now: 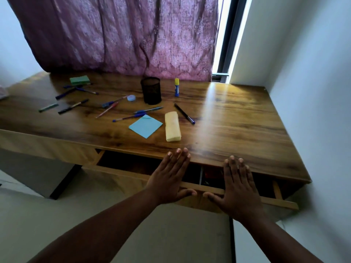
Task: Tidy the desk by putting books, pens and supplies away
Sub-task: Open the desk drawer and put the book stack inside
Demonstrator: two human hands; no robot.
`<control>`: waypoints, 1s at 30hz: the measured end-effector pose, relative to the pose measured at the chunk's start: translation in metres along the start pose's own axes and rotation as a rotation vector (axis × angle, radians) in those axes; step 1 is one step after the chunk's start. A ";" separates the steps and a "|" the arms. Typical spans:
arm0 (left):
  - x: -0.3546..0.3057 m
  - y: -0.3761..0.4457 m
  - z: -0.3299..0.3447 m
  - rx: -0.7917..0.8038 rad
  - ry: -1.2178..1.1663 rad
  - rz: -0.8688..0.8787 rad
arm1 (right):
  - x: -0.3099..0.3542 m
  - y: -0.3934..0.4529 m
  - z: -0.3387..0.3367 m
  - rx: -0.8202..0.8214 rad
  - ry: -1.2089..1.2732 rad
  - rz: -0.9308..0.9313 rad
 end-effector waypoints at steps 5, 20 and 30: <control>0.011 0.014 0.004 -0.043 0.018 -0.035 | -0.002 0.020 0.005 -0.010 0.006 -0.009; 0.027 0.031 0.023 0.066 0.048 -0.050 | -0.002 0.016 -0.003 -0.413 0.002 -0.013; 0.028 0.034 0.027 0.078 0.020 -0.059 | 0.000 0.016 -0.004 -0.585 -0.027 0.003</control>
Point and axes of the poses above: each hand's wrist, its own y-axis towards the middle knuckle, its own z-axis out of the palm, x = y × z, the point moved 9 cm from there along y, towards the middle knuckle, and after that the axes turned 11 degrees about z, right-handed, at the moved point
